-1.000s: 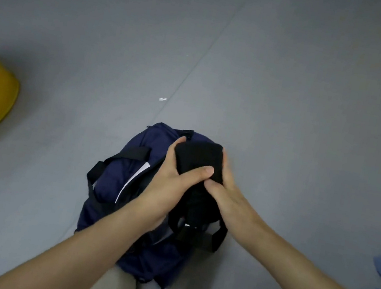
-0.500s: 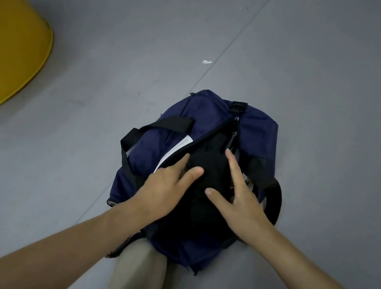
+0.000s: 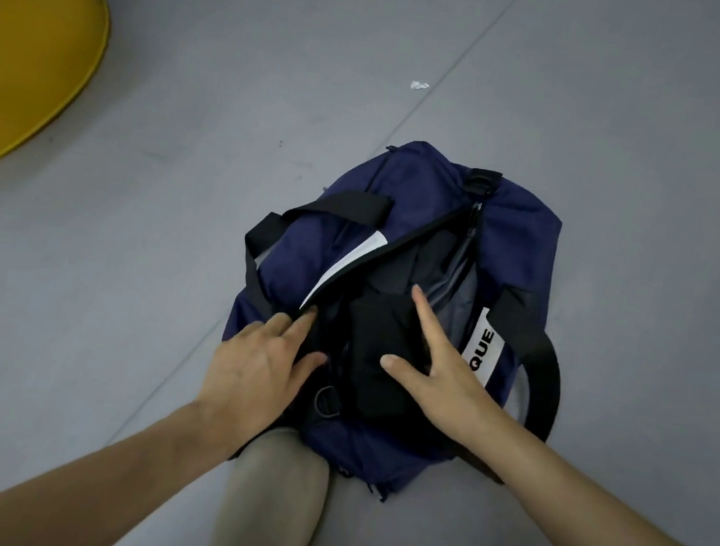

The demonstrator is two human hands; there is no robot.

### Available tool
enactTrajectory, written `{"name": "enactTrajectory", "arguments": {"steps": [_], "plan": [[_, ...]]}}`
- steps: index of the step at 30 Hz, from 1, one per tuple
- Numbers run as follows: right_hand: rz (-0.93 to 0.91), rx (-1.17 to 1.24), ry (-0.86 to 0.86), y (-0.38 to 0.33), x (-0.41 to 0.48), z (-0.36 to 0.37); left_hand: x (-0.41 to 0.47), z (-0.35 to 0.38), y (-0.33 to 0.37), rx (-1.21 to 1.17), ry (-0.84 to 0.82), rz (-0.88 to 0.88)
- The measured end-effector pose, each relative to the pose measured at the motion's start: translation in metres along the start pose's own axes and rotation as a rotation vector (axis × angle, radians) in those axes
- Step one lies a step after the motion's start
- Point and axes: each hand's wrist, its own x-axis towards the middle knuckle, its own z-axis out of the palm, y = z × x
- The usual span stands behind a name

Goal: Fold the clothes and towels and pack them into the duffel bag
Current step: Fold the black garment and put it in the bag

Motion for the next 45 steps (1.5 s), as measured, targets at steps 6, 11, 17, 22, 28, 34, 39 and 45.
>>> {"name": "enactTrajectory", "arguments": {"steps": [6,11,17,22,28,34,39,45], "plan": [[-0.051,-0.053,-0.042,-0.023,0.029,0.021,0.003,-0.004,0.002,-0.27,0.055,-0.032],[-0.015,0.061,0.088,-0.029,0.048,0.066,-0.002,-0.022,-0.002,-0.393,0.159,-0.015],[0.198,0.066,0.366,-0.028,0.06,0.109,-0.009,-0.036,0.006,-0.414,0.172,0.117],[0.228,-0.058,0.18,-0.028,0.053,0.098,-0.009,-0.035,-0.008,-0.381,0.175,0.077],[0.212,0.018,0.185,-0.029,0.057,0.097,-0.012,-0.047,0.007,-0.438,0.187,0.197],[0.207,-0.056,0.198,-0.027,0.074,0.097,-0.007,-0.041,0.002,-0.405,0.145,0.03],[0.115,-0.006,0.034,-0.019,0.047,0.062,-0.005,-0.031,0.003,-0.446,0.132,0.017],[-0.075,-0.019,0.116,-0.034,0.006,0.009,0.001,-0.053,0.03,-0.604,0.131,0.06]]}}
